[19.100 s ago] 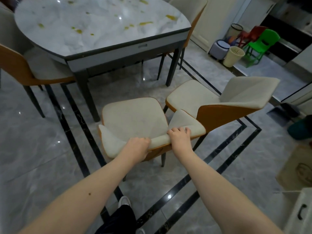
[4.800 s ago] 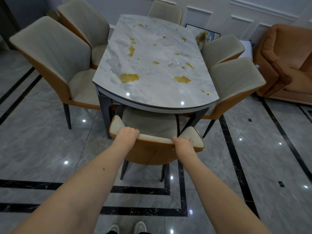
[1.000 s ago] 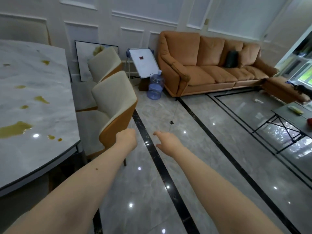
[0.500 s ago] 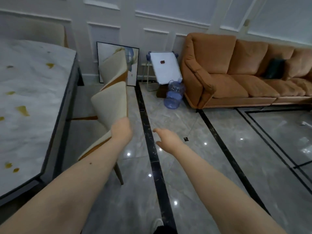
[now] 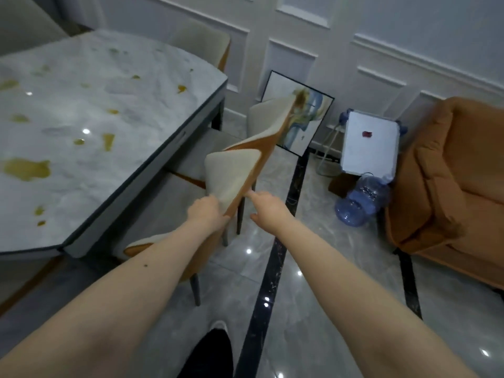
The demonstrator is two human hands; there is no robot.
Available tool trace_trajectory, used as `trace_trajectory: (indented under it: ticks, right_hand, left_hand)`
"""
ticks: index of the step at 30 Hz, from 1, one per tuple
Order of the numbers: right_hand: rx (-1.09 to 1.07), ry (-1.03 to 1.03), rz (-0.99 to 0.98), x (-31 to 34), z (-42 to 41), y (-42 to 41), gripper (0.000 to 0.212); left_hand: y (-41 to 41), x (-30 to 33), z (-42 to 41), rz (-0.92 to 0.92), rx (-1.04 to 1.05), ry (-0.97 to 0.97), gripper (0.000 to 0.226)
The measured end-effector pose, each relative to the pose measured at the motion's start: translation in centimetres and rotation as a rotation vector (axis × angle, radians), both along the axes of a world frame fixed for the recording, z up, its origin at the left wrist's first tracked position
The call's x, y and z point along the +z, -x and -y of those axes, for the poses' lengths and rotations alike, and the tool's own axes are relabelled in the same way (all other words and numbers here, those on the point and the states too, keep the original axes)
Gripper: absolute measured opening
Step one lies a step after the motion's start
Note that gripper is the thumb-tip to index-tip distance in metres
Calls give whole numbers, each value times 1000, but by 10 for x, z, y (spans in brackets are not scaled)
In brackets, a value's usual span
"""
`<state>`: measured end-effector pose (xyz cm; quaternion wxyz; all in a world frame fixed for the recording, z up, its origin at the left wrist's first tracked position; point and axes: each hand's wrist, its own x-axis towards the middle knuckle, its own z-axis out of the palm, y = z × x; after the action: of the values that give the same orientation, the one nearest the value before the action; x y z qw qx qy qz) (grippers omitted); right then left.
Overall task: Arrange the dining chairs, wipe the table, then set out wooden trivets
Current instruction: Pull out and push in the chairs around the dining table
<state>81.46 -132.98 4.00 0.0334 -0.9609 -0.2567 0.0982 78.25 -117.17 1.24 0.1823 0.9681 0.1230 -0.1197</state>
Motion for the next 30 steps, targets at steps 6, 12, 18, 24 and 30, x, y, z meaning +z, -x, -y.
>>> trace_trajectory:
  ticks: [6, 12, 18, 24, 30]
  right_hand:
    - [215, 48, 8, -23, -18, -77, 52]
    - [464, 169, -17, -46, -32, -130, 58]
    - [728, 296, -30, -52, -42, -165, 58]
    - [949, 178, -59, -53, -32, -183, 47]
    - [1049, 78, -88, -51, -16, -206, 43]
  left_hand:
    - [-45, -17, 3, -273, 47, 172, 59]
    - [-59, -26, 12, -341, 116, 125, 57]
    - [-66, -27, 22, -360, 207, 71, 53]
    - [-72, -23, 37, -415, 395, 29, 51]
    - [-74, -32, 69, -348, 702, -200, 34]
